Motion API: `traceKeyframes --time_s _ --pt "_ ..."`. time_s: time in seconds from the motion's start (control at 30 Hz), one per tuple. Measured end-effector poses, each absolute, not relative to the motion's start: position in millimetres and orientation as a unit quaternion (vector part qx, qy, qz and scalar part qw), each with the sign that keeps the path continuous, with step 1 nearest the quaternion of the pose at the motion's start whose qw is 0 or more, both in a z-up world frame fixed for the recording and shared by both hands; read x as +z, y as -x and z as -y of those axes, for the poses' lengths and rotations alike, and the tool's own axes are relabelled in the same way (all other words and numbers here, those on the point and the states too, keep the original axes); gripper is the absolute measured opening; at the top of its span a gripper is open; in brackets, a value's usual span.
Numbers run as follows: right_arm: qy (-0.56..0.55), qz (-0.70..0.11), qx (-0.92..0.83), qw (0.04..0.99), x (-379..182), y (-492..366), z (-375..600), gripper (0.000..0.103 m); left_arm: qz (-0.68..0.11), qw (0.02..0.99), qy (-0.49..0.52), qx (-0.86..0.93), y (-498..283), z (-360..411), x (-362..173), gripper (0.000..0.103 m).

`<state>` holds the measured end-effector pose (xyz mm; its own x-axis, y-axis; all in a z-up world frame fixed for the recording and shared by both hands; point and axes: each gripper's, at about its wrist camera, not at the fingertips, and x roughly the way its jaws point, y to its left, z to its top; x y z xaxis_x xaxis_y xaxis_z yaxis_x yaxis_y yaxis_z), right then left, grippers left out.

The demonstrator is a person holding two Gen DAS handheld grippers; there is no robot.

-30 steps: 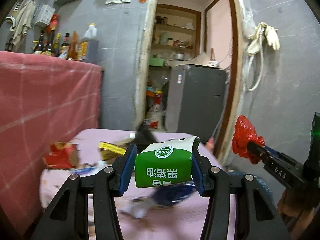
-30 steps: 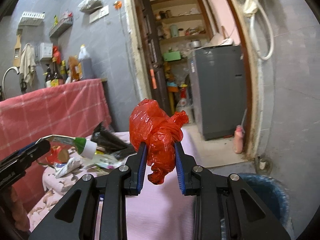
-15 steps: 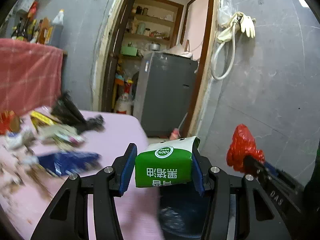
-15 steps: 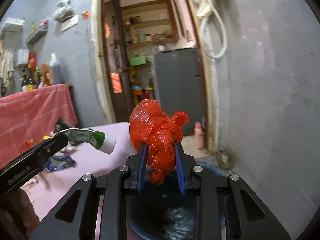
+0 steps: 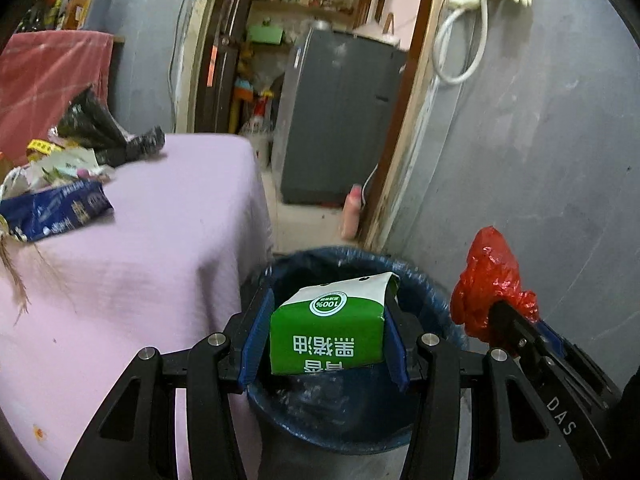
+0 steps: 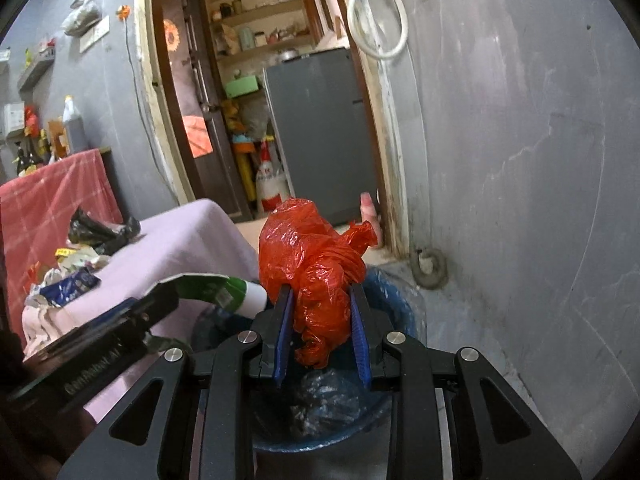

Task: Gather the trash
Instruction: 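Carry both items over the blue bin and open both tools to drop them, then move both tools back toward the trash on the table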

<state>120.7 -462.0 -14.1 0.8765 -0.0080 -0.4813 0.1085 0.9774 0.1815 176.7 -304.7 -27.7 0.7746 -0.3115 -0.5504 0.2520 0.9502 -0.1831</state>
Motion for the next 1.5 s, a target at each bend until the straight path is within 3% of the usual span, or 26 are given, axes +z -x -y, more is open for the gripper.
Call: traceKeyframes --time_s 0.33,0.63,0.8,0.93,1.03,1.1,1.17,1.23,1.37,1.5 --pt "-0.120 -0.295 -0.028 0.948 -44 -136 470 0.026 -0.349 0.926 0.033 -0.138 -192 311 -51 0.045" --pt "-0.131 -0.301 -0.026 0.944 -43 -142 476 0.034 -0.357 0.922 0.057 -0.140 -188 300 -51 0.048" --pt "-0.124 -0.280 -0.028 0.951 -29 -138 473 0.037 -0.329 0.930 0.070 -0.150 -182 282 -31 0.057" --pt "-0.123 -0.244 -0.032 0.961 -12 -133 468 0.052 -0.301 0.937 0.087 -0.153 -181 265 -12 0.069" --pt "-0.121 -0.211 -0.031 0.970 5 -128 460 0.061 -0.271 0.947 0.083 -0.149 -179 251 4 0.072" --pt "-0.118 -0.188 -0.029 0.975 16 -125 454 0.071 -0.256 0.952 0.078 -0.148 -175 243 13 0.077" --pt "-0.115 -0.163 -0.025 0.980 27 -122 445 0.079 -0.233 0.959 0.074 -0.143 -170 232 23 0.091" --pt "-0.111 -0.148 -0.019 0.982 36 -120 437 0.084 -0.203 0.967 0.075 -0.131 -163 218 33 0.096" --pt "-0.105 -0.114 -0.005 0.988 55 -118 416 0.103 -0.179 0.973 0.075 -0.128 -156 193 49 0.098" --pt "-0.105 -0.097 0.017 0.990 66 -122 395 0.103 -0.162 0.977 0.081 -0.108 -156 161 58 0.099"
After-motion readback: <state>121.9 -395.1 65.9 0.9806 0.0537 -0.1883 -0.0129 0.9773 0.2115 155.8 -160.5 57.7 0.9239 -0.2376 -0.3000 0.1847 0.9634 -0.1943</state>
